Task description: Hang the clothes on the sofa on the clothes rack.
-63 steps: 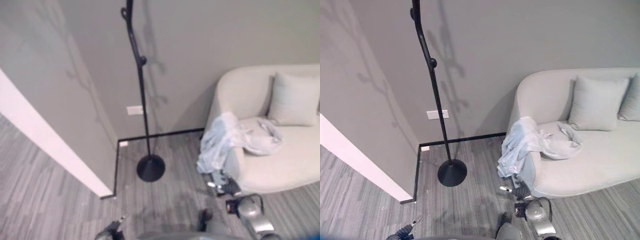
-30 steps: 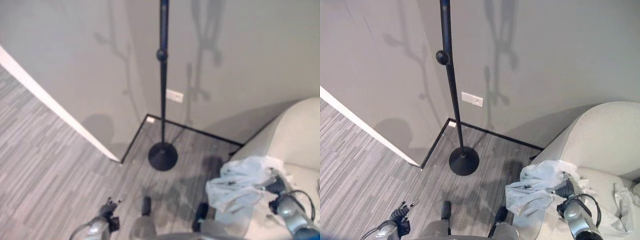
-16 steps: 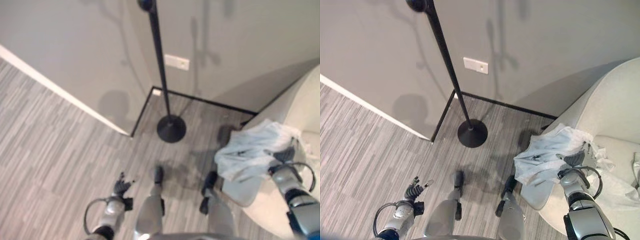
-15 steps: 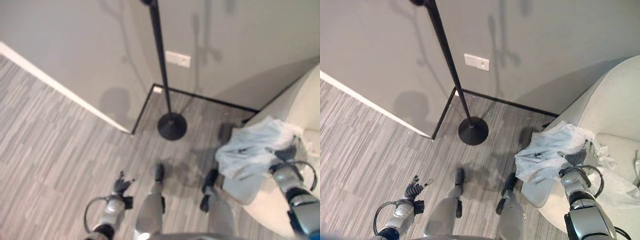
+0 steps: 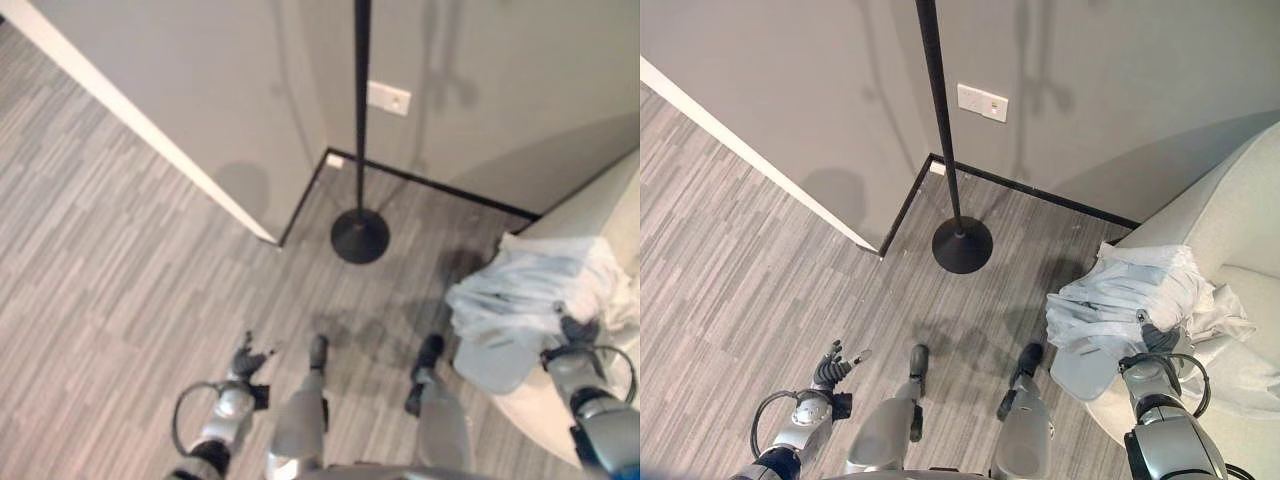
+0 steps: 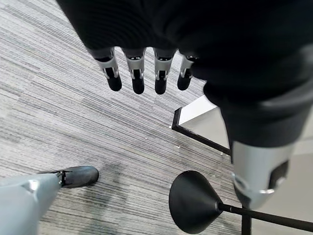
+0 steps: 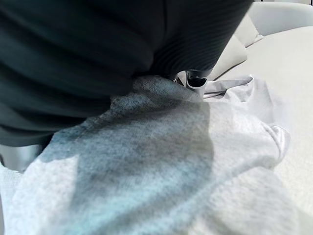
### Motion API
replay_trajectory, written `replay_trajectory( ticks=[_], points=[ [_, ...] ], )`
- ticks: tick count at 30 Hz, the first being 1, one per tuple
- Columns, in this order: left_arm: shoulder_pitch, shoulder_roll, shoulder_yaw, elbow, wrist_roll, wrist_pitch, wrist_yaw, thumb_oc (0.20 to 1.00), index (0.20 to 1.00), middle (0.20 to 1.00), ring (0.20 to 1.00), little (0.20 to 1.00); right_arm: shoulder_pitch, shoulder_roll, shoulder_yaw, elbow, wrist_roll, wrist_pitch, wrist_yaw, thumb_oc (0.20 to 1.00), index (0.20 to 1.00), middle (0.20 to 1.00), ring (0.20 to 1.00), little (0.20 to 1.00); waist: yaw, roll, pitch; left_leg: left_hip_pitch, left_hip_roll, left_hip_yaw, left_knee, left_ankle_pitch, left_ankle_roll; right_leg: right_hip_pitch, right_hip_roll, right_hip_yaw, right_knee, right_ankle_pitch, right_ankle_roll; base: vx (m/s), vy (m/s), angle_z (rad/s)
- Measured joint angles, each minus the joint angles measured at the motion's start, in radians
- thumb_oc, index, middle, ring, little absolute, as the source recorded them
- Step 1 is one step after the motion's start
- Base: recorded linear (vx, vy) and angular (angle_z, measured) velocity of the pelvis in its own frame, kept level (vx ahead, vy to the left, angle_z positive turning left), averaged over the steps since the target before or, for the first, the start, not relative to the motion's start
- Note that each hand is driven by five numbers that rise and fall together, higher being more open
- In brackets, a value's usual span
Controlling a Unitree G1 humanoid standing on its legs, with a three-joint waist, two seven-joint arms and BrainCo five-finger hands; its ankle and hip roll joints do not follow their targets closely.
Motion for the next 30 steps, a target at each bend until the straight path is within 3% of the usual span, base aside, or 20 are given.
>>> replay_trajectory(
  ticks=[3,5,10,12,15,16,18,20,24,25,26,27,28,29,30],
  points=[
    [0.010,-0.020,0.005,0.075,0.005,0.018,-0.004,1.000,1.000,1.000,1.000,1.000,0.057,0.000,0.000,-0.026,0.026,0.000,0.027,0.200,0.200,0.200,0.200,0.200,0.000,0.003,-0.030,0.015,0.006,-0.002,0.000,0.003,0.004,0.033,0.011,-0.016,-0.024,0.023,-0.024,0.04,0.003,0.05],
    [0.018,-0.024,0.005,0.076,0.005,0.019,-0.006,1.000,1.000,1.000,1.000,1.000,0.084,0.003,-0.001,-0.036,0.069,-0.001,0.063,0.200,0.200,0.200,0.200,0.200,0.000,0.002,-0.069,0.020,0.011,-0.001,0.006,0.004,0.003,0.043,0.018,-0.020,-0.033,0.029,-0.030,0.05,-0.008,0.02],
    [0.001,-0.023,0.008,0.069,0.005,0.025,-0.029,1.000,1.000,1.000,1.000,1.000,0.117,0.004,-0.005,-0.087,0.238,-0.012,0.116,0.200,0.200,0.200,0.200,0.200,0.000,-0.002,-0.099,0.035,0.011,0.000,0.006,0.003,0.002,0.059,0.019,-0.019,-0.035,0.028,-0.029,0.03,-0.007,-0.01],
    [0.003,-0.026,0.080,0.082,0.005,0.046,-0.047,1.000,1.000,1.000,1.000,1.000,0.219,0.006,-0.018,-0.302,0.421,0.003,0.129,0.200,0.200,0.200,0.200,0.200,-0.014,-0.022,-0.110,0.047,0.020,0.003,0.006,-0.003,-0.005,0.074,0.034,-0.015,-0.057,0.034,-0.032,0.06,-0.003,-0.14],
    [0.024,-0.022,0.097,0.089,0.005,0.060,-0.055,1.000,1.000,1.000,1.000,1.000,0.340,0.028,-0.035,-0.485,0.535,-0.019,0.186,0.200,0.200,0.200,0.200,0.200,-0.038,-0.043,-0.138,0.060,0.032,0.012,0.000,-0.012,-0.019,0.089,0.050,-0.010,-0.079,0.034,-0.030,0.08,0.012,-0.19],
    [0.038,-0.030,0.117,0.086,0.010,0.065,-0.064,1.000,1.000,1.000,1.000,1.000,0.441,0.058,-0.063,-0.696,0.584,-0.035,0.240,0.200,0.200,0.200,0.200,0.200,-0.048,-0.055,-0.149,0.084,0.041,0.029,0.000,-0.017,-0.021,0.105,0.062,0.006,-0.087,0.038,-0.034,0.10,0.025,-0.30],
    [0.049,-0.038,0.116,0.087,0.033,0.069,-0.070,1.000,1.000,1.000,1.000,1.000,0.492,0.090,-0.042,-0.839,0.586,-0.071,0.317,0.200,0.200,0.200,0.200,0.200,-0.057,-0.060,-0.173,0.091,0.047,0.036,0.000,-0.019,-0.021,0.111,0.068,0.011,-0.087,0.037,-0.035,0.08,0.050,-0.18],
    [0.045,-0.051,0.125,0.084,0.056,0.081,-0.095,1.000,1.000,1.000,1.000,1.000,0.496,0.163,-0.041,-1.007,0.597,-0.065,0.381,0.200,0.200,0.200,0.200,0.200,-0.048,-0.062,-0.201,0.113,0.045,0.035,0.000,-0.015,-0.027,0.128,0.066,0.010,-0.088,0.030,-0.044,0.10,0.059,0.01],
    [0.085,-0.035,0.117,0.089,0.077,0.095,-0.115,1.000,1.000,1.000,1.000,1.000,0.473,0.196,-0.041,-1.128,0.599,-0.095,0.437,0.200,0.200,0.200,0.200,0.200,-0.021,-0.092,-0.311,0.120,0.029,0.031,0.000,-0.016,-0.026,0.125,0.047,0.013,-0.086,0.020,-0.028,0.05,0.039,0.03],
    [0.094,-0.029,0.116,0.090,0.078,0.098,-0.117,1.000,1.000,1.000,1.000,1.000,0.471,0.196,-0.048,-1.127,0.599,-0.100,0.441,0.200,0.200,0.200,0.200,0.200,-0.016,-0.098,-0.324,0.117,0.027,0.031,0.000,-0.016,-0.025,0.124,0.044,0.013,-0.085,0.005,-0.009,0.07,0.060,-0.11],
    [0.130,-0.025,0.120,0.109,0.106,0.104,-0.128,1.000,1.000,1.000,1.000,1.000,0.473,0.197,-0.060,-1.121,0.602,-0.105,0.443,0.200,0.200,0.200,0.200,0.200,0.015,-0.079,-0.340,0.100,0.058,0.030,0.000,-0.022,-0.008,0.096,0.046,0.010,0.022,-0.026,0.048,0.05,0.036,0.00],
    [0.134,-0.009,0.121,0.108,0.113,0.104,-0.129,1.000,1.000,1.000,1.000,1.000,0.474,0.198,-0.063,-1.119,0.605,-0.105,0.443,0.200,0.200,0.200,0.200,0.200,0.012,-0.086,-0.344,0.097,0.061,0.023,0.000,-0.024,-0.010,0.091,0.032,0.012,0.089,-0.040,0.052,0.05,0.052,0.12],
    [0.151,0.032,0.123,0.114,0.113,0.109,-0.136,1.000,1.000,1.000,1.000,1.000,0.472,0.220,-0.064,-1.113,0.627,-0.105,0.445,0.200,0.200,0.200,0.200,0.200,0.009,-0.156,-0.371,0.092,0.020,0.030,0.002,-0.056,-0.038,0.102,-0.025,0.018,0.048,-0.127,0.056,0.01,0.037,0.16],
    [0.151,0.036,0.123,0.114,0.112,0.129,-0.137,1.000,1.000,1.000,1.000,1.000,0.454,0.234,-0.077,-1.110,0.641,-0.102,0.448,0.200,0.200,0.200,0.200,0.200,0.013,-0.182,-0.377,0.075,-0.007,0.016,0.079,-0.045,-0.037,0.095,-0.042,0.012,0.044,-0.092,0.040,0.02,0.046,-0.04],
    [0.155,0.031,0.119,0.105,0.112,0.138,-0.144,1.000,1.000,1.000,1.000,1.000,0.432,0.237,-0.084,-1.122,0.653,-0.107,0.449,0.200,0.200,0.200,0.200,0.200,0.014,-0.162,-0.374,0.050,-0.009,0.025,0.178,-0.088,0.002,0.097,-0.039,0.018,0.036,-0.093,0.041,0.02,0.032,-0.37]
  ],
)
